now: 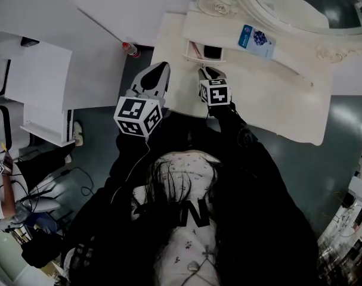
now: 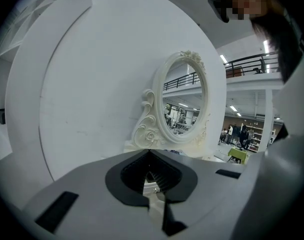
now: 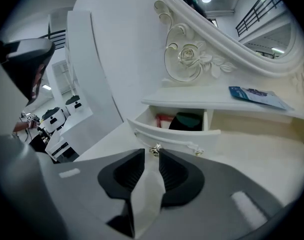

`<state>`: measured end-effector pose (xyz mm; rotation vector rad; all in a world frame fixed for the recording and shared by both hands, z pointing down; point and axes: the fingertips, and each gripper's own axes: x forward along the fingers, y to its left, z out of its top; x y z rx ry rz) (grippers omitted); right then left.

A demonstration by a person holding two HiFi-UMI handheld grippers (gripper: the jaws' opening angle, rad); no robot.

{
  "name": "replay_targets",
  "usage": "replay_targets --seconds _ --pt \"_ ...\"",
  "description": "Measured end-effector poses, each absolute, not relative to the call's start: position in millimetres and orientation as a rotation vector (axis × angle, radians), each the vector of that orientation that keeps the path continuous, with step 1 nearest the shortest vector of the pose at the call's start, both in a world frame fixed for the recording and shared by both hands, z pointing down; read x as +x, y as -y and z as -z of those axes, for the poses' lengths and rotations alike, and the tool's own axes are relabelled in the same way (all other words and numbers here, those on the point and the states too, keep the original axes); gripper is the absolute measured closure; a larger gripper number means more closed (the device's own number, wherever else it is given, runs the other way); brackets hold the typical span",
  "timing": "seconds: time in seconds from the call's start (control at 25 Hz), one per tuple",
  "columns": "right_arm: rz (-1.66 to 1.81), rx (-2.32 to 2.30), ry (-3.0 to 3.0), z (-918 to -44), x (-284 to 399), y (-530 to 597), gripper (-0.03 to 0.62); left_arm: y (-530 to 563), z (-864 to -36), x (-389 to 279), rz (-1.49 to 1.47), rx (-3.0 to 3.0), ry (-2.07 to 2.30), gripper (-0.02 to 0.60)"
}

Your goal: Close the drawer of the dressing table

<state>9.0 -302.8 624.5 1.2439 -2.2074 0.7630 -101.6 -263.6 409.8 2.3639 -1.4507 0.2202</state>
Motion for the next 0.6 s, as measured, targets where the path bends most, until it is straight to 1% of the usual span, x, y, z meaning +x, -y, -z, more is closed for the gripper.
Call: replay_targets --seconds 0.12,0.2,0.6 --pt "-0.788 1.281 2.174 -629.5 10.5 308.7 0.498 271.7 -411.0 -109.8 -0.216 2.366 1.432 0.581" --pt "-0.825 1.316 2.17 -629.0 12.7 311.6 0.519 275.7 -413.3 -112.7 -0.214 2.37 1.409 0.581" --pt "-0.819 1.412 2.132 -630.9 12.3 334.5 0.517 296.2 -431.1 -134.2 -0.217 2.357 1.353 0.581"
